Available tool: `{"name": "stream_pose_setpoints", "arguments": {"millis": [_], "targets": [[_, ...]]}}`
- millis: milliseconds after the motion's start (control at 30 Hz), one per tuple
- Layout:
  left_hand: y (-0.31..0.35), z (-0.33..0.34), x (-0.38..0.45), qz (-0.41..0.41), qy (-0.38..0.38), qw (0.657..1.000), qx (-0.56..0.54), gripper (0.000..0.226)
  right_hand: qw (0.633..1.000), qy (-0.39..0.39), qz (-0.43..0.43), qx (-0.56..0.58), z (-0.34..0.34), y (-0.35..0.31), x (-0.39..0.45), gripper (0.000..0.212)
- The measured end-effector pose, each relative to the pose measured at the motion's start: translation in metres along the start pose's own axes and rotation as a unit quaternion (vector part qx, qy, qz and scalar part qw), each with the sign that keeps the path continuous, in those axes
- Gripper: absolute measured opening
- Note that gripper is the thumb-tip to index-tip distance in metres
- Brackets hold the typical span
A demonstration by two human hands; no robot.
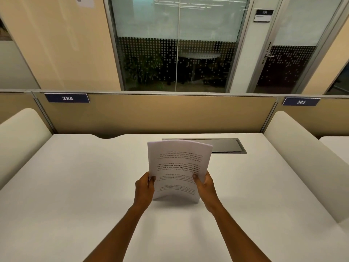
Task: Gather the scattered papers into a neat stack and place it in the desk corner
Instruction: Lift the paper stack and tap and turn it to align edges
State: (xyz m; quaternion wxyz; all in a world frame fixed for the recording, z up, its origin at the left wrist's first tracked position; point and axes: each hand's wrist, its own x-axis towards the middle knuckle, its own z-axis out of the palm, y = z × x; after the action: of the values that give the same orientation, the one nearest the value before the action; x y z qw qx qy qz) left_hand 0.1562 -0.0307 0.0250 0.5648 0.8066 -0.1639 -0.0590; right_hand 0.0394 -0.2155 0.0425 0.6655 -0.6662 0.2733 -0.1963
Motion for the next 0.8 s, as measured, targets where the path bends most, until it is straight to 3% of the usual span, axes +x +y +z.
{"name": "stream_pose_setpoints", "arguments": {"millis": [133, 267, 500, 600, 800], "targets": [[-0.003, -0.004, 0.004, -0.004, -0.005, 1.0, 0.011, 0.022, 1.0, -0.005, -0.003, -0.016, -0.003, -0.004, 0.006, 0.032], [0.009, -0.017, 0.02, 0.042, -0.018, 0.997, 0.055, 0.017, 0.999, -0.008, -0.04, -0.017, -0.017, -0.025, 0.016, 0.022], [0.052, -0.045, 0.065, 0.128, -0.087, 0.976, 0.156, 0.015, 0.998, 0.016, -0.047, 0.023, -0.049, -0.051, 0.036, 0.034], [0.077, -0.056, 0.082, 0.174, -0.117, 0.952, 0.222, 0.017, 0.999, 0.019, -0.044, 0.0, -0.06, -0.051, 0.037, 0.044], [0.123, -0.06, 0.095, 0.261, -0.19, 0.867, 0.38, 0.013, 0.985, 0.003, -0.052, -0.164, -0.078, -0.041, 0.037, 0.026]]}}
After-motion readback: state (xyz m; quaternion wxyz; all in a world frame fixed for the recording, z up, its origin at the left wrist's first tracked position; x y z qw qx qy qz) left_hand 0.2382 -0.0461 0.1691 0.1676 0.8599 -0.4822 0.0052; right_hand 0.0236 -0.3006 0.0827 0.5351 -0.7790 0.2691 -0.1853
